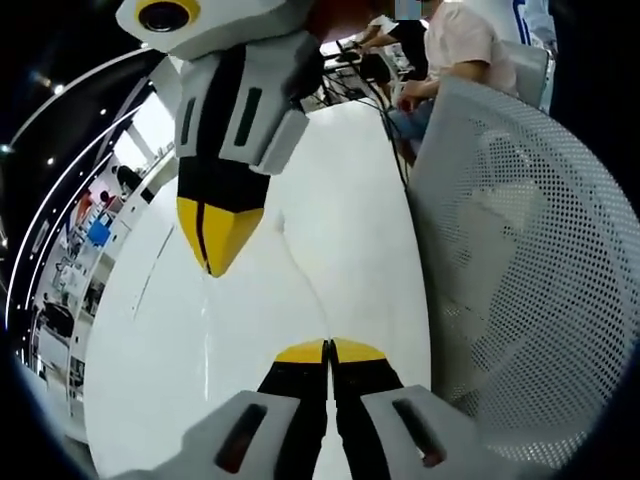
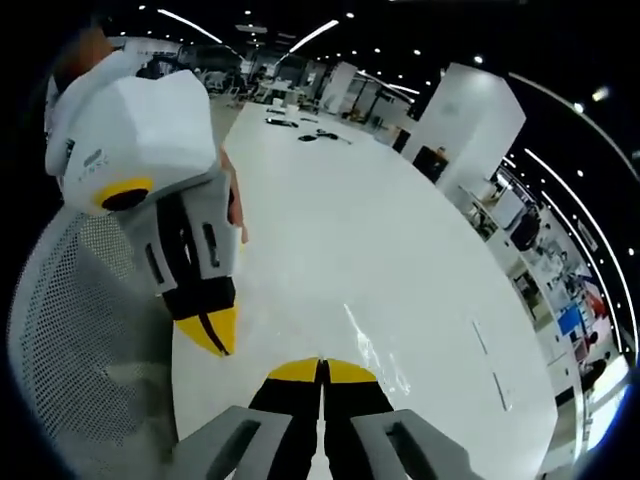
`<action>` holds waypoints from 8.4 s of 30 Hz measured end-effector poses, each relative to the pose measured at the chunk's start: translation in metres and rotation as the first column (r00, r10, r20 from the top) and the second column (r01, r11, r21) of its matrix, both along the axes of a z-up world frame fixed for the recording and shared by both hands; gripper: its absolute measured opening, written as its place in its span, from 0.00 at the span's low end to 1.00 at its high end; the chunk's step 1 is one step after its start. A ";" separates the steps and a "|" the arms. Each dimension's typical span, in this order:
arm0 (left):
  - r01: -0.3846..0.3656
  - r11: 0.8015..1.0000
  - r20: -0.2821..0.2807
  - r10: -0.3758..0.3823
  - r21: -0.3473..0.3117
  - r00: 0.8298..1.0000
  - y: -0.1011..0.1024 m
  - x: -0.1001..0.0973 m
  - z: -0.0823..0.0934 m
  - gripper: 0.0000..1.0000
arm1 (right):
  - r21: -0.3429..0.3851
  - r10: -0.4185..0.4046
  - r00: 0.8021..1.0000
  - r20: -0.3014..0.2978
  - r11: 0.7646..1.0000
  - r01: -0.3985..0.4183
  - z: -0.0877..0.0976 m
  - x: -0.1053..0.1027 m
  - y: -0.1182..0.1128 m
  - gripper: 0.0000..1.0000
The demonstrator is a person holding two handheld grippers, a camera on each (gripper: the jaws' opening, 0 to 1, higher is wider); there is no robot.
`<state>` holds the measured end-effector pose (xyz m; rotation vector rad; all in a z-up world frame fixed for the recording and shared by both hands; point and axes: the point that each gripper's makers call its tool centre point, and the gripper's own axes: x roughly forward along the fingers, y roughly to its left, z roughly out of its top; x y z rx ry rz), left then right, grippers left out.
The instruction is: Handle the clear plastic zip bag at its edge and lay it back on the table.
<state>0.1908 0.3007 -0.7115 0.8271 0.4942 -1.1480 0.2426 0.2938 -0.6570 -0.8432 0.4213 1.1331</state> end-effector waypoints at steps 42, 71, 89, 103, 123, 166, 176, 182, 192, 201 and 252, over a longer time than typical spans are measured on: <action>-0.135 0.991 -0.033 0.134 -0.015 0.990 0.006 0.020 0.012 0.00 | 0.101 -0.069 0.975 0.210 0.994 0.049 0.038 0.025 0.007 0.00; -0.180 0.983 0.006 0.181 -0.042 0.984 0.017 0.030 0.016 0.00 | 0.032 -0.098 0.989 0.107 0.995 0.096 -0.006 0.023 0.000 0.00; -0.267 0.953 0.020 0.272 -0.141 0.962 0.029 0.039 0.032 0.10 | -0.009 -0.120 0.989 0.086 0.993 0.121 -0.027 0.024 -0.005 0.00; -0.312 0.941 -0.008 0.313 -0.131 0.950 0.045 0.036 0.023 0.13 | -0.010 -0.157 0.986 0.059 0.987 0.158 -0.040 0.031 -0.013 0.00; -0.364 0.919 -0.039 0.363 -0.153 0.931 0.058 0.028 0.020 0.20 | -0.033 -0.211 0.974 0.080 0.976 0.214 -0.040 0.039 -0.017 0.00; -0.444 0.880 -0.069 0.439 -0.167 0.896 0.085 0.027 0.016 0.23 | -0.121 -0.238 0.966 0.102 0.961 0.249 -0.072 0.072 -0.025 0.00; -0.443 0.882 -0.073 0.437 -0.162 0.897 0.085 0.026 0.014 0.22 | -0.106 -0.263 0.964 0.026 0.959 0.264 -0.083 0.069 -0.025 0.00; -0.442 0.882 -0.072 0.437 -0.161 0.897 0.085 0.027 0.014 0.22 | -0.098 -0.264 0.964 -0.020 0.960 0.261 -0.089 0.062 -0.025 0.01; -0.437 0.886 -0.072 0.431 -0.158 0.899 0.083 0.025 0.015 0.21 | -0.080 -0.259 0.964 -0.061 0.964 0.254 -0.093 0.057 -0.018 0.04; -0.440 0.884 -0.074 0.434 -0.160 0.898 0.083 0.024 0.015 0.21 | -0.066 -0.252 0.964 -0.084 0.967 0.247 -0.094 0.051 -0.015 0.13; -0.550 0.796 -0.176 0.521 -0.252 0.835 0.084 0.031 0.014 0.75 | 0.268 -0.387 0.903 -0.188 0.864 0.426 -0.032 0.036 -0.042 0.75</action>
